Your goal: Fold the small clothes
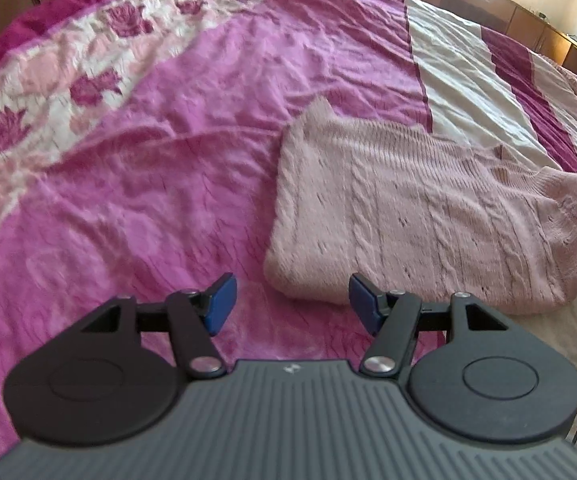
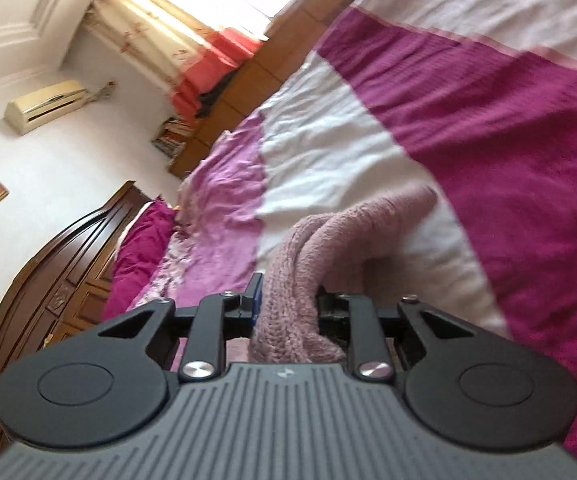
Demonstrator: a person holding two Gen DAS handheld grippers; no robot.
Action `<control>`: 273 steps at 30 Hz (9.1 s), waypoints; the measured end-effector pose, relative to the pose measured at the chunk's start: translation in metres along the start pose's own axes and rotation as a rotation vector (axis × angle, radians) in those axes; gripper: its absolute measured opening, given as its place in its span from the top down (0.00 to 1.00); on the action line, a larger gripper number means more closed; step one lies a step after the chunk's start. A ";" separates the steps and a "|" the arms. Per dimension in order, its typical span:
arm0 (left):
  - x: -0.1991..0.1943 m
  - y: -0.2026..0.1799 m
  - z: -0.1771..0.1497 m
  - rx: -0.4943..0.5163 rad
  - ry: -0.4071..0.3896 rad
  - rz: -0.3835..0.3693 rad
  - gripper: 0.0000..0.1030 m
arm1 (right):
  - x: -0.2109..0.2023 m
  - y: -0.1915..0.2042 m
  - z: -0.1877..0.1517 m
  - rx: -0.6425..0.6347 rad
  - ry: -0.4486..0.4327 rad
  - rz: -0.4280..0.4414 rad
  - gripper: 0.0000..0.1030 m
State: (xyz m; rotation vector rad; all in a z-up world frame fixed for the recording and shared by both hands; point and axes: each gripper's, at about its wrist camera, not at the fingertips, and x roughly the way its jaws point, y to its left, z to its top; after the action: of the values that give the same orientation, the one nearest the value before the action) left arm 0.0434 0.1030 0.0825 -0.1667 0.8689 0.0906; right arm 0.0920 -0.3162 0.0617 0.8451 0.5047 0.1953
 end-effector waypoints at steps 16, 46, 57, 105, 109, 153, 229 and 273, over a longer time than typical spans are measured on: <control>-0.012 0.050 0.018 -0.036 -0.054 0.028 0.38 | 0.031 0.149 -0.035 -0.130 -0.001 0.093 0.78; -0.010 0.085 0.020 -0.142 -0.126 -0.067 0.38 | 0.115 0.237 -0.217 -0.522 0.334 0.121 0.44; 0.014 0.021 0.052 0.031 -0.193 -0.174 0.38 | 0.047 0.184 -0.169 -0.483 0.155 -0.056 0.35; 0.051 0.009 0.021 0.245 -0.087 -0.087 0.29 | 0.062 0.129 -0.176 -0.451 0.258 -0.210 0.34; 0.051 0.023 0.011 0.238 -0.095 -0.079 0.27 | 0.057 0.116 -0.184 -0.437 0.305 -0.205 0.34; 0.089 0.044 0.042 -0.323 0.046 -0.473 0.65 | 0.121 0.098 -0.121 0.024 0.332 0.006 0.53; -0.028 -0.078 -0.122 0.232 0.163 -0.091 0.23 | -0.130 0.068 -0.215 -0.464 0.415 -0.330 0.22; -0.022 -0.089 -0.133 0.289 0.148 -0.035 0.17 | -0.118 0.062 -0.223 -0.484 0.422 -0.338 0.14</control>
State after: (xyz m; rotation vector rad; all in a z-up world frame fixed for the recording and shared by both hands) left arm -0.0572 -0.0091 0.0248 0.0834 1.0155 -0.0816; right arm -0.1197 -0.1701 0.0262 0.2327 0.9413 0.1738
